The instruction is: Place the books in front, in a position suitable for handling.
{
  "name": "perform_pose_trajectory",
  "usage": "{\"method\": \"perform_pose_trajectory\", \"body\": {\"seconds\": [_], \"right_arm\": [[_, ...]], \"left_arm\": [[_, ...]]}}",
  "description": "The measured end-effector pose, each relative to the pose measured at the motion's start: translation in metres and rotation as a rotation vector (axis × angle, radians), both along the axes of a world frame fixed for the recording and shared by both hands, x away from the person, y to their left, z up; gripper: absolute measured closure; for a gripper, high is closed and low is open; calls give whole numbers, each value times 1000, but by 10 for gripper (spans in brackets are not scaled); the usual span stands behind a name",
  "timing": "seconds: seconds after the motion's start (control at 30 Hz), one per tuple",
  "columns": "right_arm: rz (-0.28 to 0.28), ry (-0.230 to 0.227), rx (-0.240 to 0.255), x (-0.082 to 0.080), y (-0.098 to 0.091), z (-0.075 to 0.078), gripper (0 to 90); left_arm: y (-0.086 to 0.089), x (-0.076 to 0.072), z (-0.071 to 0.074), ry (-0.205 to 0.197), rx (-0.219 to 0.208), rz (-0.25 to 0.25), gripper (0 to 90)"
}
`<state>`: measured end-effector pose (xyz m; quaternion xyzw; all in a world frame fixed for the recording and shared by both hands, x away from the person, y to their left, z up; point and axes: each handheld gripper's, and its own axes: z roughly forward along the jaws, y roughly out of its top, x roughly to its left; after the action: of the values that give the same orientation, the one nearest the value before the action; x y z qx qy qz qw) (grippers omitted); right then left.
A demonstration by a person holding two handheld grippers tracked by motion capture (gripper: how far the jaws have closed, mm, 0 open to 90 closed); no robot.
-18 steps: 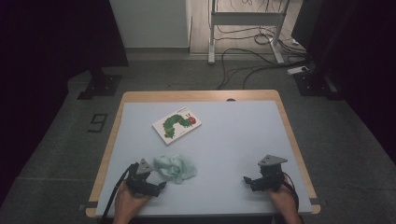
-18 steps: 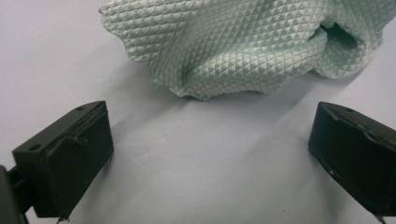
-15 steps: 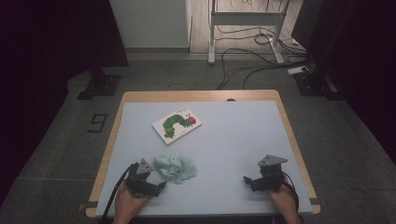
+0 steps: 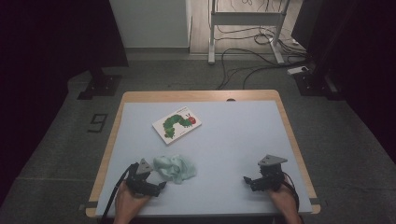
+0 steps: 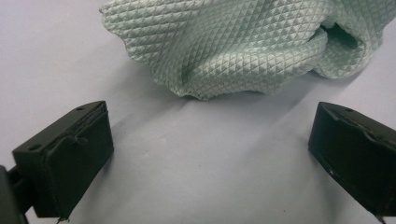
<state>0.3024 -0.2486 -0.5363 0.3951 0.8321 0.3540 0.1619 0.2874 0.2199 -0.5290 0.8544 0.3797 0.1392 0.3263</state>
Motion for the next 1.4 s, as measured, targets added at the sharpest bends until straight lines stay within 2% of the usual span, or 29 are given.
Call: {"method": "perform_pose_trajectory", "body": {"seconds": [0.17, 0.3, 0.4, 0.5, 0.7, 0.77, 0.9, 1.07, 1.27, 1.4], "right_arm": [[-4, 3, -2, 0, 1, 0, 0], [-33, 15, 5, 2, 4, 2, 2], [-9, 18, 36, 3, 8, 5, 17], [0, 16, 38, 4, 11, 8, 17], [50, 3, 57, 7, 21, 17, 20], [82, -2, 69, 9, 29, 22, 19], [115, -6, 67, 12, 38, 26, 20], [168, -30, 55, 19, 61, 32, 62], [214, -12, 48, 28, 79, 32, 74], [252, 1, 59, 33, 99, 29, 81]], "left_arm": [[0, 0, 0, 1, -1, 2, 0], [0, 0, 0, 1, -2, 1, 0], [0, 0, 0, 0, -1, 1, 0], [0, 0, 0, 0, -1, 2, 0], [0, 0, 0, 0, -2, 1, 0], [0, 0, 0, 1, -1, 1, 0], [0, 0, 0, 1, -1, 1, 0], [0, 0, 0, 0, 0, 2, 0], [0, 0, 0, 1, -1, 1, 0], [0, 0, 0, 0, -1, 1, 0]]}}
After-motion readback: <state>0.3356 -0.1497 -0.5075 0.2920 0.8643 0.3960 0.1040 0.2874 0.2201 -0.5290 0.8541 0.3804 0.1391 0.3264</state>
